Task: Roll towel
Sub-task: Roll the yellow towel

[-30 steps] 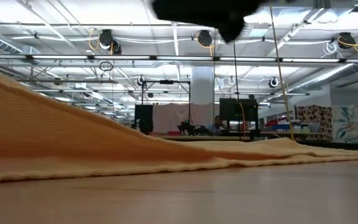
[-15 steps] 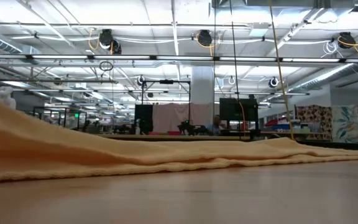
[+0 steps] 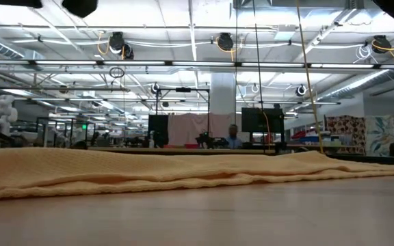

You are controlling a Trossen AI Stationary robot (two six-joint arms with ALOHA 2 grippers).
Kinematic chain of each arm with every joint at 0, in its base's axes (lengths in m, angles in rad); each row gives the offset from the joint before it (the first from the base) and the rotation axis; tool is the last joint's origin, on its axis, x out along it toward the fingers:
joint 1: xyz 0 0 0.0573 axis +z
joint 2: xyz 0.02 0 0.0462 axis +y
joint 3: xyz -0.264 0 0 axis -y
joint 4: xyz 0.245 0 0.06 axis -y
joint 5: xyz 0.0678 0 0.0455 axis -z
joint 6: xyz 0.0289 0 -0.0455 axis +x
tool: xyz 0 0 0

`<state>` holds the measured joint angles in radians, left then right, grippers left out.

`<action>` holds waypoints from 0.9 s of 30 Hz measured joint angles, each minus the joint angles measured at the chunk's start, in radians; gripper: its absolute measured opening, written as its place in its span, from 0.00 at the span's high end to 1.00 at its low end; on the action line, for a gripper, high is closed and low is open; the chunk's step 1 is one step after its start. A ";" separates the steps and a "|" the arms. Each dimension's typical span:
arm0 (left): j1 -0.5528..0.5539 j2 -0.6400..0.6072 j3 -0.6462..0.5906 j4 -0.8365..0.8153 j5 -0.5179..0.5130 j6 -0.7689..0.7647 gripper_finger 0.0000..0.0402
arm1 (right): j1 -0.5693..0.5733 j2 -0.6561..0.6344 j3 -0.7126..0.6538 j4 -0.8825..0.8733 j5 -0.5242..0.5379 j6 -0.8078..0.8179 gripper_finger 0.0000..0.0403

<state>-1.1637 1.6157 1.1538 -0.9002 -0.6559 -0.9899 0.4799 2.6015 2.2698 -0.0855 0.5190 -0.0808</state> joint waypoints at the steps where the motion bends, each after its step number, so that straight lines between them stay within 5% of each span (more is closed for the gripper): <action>1: -0.001 0.000 0.000 0.025 0.001 0.020 0.97 | -0.002 0.000 0.000 0.000 -0.031 0.006 0.64; 9: 0.000 0.000 0.000 0.109 0.001 0.057 0.97 | -0.015 0.000 -0.004 0.000 -0.104 0.045 0.73; 16: -0.002 0.000 0.000 0.105 0.001 0.054 0.97 | -0.013 0.026 -0.004 0.008 -0.107 0.059 0.97; 20: -0.010 0.000 0.000 0.070 0.001 -0.036 0.97 | -0.012 0.032 -0.004 0.008 -0.128 0.081 0.97; 27: -0.070 0.000 0.000 0.001 0.026 -0.204 0.75 | 0.004 0.034 -0.007 -0.001 -0.229 0.069 0.99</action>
<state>-1.2334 1.6157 1.1534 -0.8996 -0.6297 -1.1939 0.4843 2.6358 2.2627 -0.0862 0.2899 -0.0122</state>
